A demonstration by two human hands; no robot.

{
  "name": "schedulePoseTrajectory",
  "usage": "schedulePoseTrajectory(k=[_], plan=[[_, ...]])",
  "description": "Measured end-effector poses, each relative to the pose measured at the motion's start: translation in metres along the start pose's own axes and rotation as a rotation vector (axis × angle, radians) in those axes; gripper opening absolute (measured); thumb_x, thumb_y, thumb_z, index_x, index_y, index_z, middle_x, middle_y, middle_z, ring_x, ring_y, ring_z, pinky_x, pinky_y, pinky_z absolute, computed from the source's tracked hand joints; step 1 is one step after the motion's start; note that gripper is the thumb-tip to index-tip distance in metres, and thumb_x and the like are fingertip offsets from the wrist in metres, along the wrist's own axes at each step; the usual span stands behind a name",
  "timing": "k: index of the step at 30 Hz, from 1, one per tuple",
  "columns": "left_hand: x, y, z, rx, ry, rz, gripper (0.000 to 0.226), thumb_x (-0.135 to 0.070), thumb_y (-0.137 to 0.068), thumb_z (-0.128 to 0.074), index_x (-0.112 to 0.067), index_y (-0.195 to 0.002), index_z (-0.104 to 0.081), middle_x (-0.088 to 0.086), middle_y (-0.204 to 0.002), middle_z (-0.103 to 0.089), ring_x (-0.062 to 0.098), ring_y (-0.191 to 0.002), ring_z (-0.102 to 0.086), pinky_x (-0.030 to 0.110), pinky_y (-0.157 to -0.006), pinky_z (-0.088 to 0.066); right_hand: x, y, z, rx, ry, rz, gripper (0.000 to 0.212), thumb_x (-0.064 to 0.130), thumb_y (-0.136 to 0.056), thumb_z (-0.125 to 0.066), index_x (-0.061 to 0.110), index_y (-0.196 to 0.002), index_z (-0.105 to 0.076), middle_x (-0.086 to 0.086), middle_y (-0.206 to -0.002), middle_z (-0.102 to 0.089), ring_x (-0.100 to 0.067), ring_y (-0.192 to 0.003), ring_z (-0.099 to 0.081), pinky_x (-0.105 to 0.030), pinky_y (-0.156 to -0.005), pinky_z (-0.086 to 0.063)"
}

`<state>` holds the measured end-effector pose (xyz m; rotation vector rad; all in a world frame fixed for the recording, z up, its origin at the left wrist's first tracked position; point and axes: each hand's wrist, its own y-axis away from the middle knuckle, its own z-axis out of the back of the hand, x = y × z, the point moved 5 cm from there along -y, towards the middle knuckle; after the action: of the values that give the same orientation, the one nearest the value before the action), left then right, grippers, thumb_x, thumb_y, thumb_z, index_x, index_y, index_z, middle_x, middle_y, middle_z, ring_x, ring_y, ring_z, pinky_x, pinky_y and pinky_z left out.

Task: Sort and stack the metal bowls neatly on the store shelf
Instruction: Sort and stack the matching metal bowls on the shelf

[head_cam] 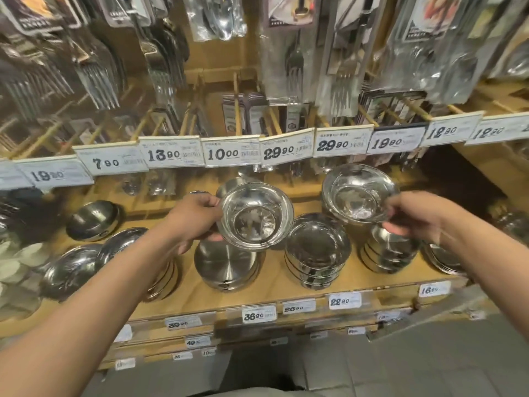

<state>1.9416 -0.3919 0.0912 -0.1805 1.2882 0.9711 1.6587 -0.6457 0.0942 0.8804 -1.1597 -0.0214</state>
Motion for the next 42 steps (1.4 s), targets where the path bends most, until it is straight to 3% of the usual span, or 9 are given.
schedulePoseTrajectory(k=[8,12,14,17,21,24,28,35,42], plan=[[0.031,0.029,0.125,-0.126,-0.088,-0.120,0.016,-0.009,-0.090,-0.068,0.005,-0.098,-0.070,0.010,-0.082,-0.078,0.013,-0.058,-0.068,0.025,-0.050,-0.056,0.002,0.055,-0.120,0.103,0.011,0.067,0.024,-0.012,-0.090,-0.043,0.009,-0.077,-0.046,-0.014,-0.087,-0.052,-0.015,-0.059,-0.054,-0.020,-0.040,-0.053],[0.073,0.045,0.234,-0.219,-0.072,-0.113,0.019,-0.010,-0.090,-0.067,-0.020,-0.082,-0.081,-0.008,-0.082,-0.079,0.014,-0.066,-0.075,0.032,-0.058,-0.062,0.004,0.080,-0.212,0.133,-0.037,0.071,0.024,-0.007,-0.095,-0.043,0.008,-0.078,-0.047,-0.011,-0.078,-0.053,-0.016,-0.064,-0.053,-0.018,-0.043,-0.055],[0.100,0.048,0.286,-0.293,-0.088,-0.076,0.013,-0.016,-0.089,-0.071,-0.023,-0.090,-0.082,-0.001,-0.093,-0.080,0.027,-0.084,-0.077,0.047,-0.078,-0.063,0.003,0.090,-0.260,0.164,-0.020,0.081,0.028,-0.006,-0.096,-0.041,0.010,-0.073,-0.047,-0.008,-0.067,-0.054,-0.015,-0.060,-0.053,-0.016,-0.040,-0.051],[0.136,0.045,0.342,-0.306,-0.041,-0.028,0.012,-0.016,-0.089,-0.072,-0.015,-0.098,-0.080,0.011,-0.097,-0.079,0.029,-0.081,-0.075,0.042,-0.077,-0.061,0.002,0.100,-0.326,0.193,-0.023,0.089,0.029,-0.005,-0.096,-0.042,0.012,-0.073,-0.046,-0.006,-0.072,-0.051,-0.015,-0.063,-0.053,-0.016,-0.044,-0.054],[0.170,0.023,0.366,-0.310,-0.020,-0.002,0.011,-0.013,-0.089,-0.072,-0.014,-0.081,-0.080,0.012,-0.083,-0.076,0.021,-0.065,-0.066,0.039,-0.067,-0.060,-0.003,0.109,-0.384,0.215,-0.051,0.105,0.032,-0.004,-0.096,-0.045,0.012,-0.067,-0.048,-0.003,-0.053,-0.058,-0.012,-0.051,-0.059,-0.018,-0.047,-0.053],[0.185,0.001,0.369,-0.282,-0.098,-0.001,0.021,-0.021,-0.093,-0.069,-0.002,-0.088,-0.078,0.016,-0.084,-0.073,0.030,-0.076,-0.069,0.055,-0.083,-0.061,-0.013,0.117,-0.416,0.230,-0.057,0.100,0.024,-0.005,-0.094,-0.048,0.007,-0.073,-0.052,-0.011,-0.069,-0.062,-0.015,-0.057,-0.060,-0.018,-0.049,-0.055],[0.203,-0.020,0.358,-0.224,-0.173,-0.029,0.034,-0.028,-0.095,-0.067,0.002,-0.083,-0.076,0.024,-0.086,-0.076,0.043,-0.086,-0.073,0.052,-0.079,-0.062,-0.030,0.120,-0.444,0.219,-0.099,0.076,0.009,-0.007,-0.088,-0.057,0.002,-0.089,-0.058,-0.021,-0.105,-0.060,-0.018,-0.072,-0.063,-0.020,-0.053,-0.058],[0.233,-0.048,0.355,-0.216,-0.258,0.007,0.016,0.003,-0.086,-0.065,-0.006,-0.083,-0.078,0.017,-0.089,-0.077,0.036,-0.085,-0.074,0.048,-0.081,-0.062,-0.039,0.122,-0.474,0.212,-0.113,0.047,0.013,-0.009,-0.085,-0.058,-0.003,-0.096,-0.062,-0.021,-0.096,-0.066,-0.017,-0.070,-0.062,-0.019,-0.059,-0.051],[0.235,-0.062,0.354,-0.201,-0.438,-0.084,0.019,-0.003,-0.084,-0.061,-0.008,-0.074,-0.077,0.011,-0.078,-0.076,0.032,-0.080,-0.071,0.040,-0.073,-0.060,-0.041,0.124,-0.489,0.188,-0.106,0.016,0.022,-0.007,-0.088,-0.057,-0.005,-0.109,-0.063,-0.021,-0.102,-0.065,-0.018,-0.077,-0.063,-0.018,-0.062,-0.057]])
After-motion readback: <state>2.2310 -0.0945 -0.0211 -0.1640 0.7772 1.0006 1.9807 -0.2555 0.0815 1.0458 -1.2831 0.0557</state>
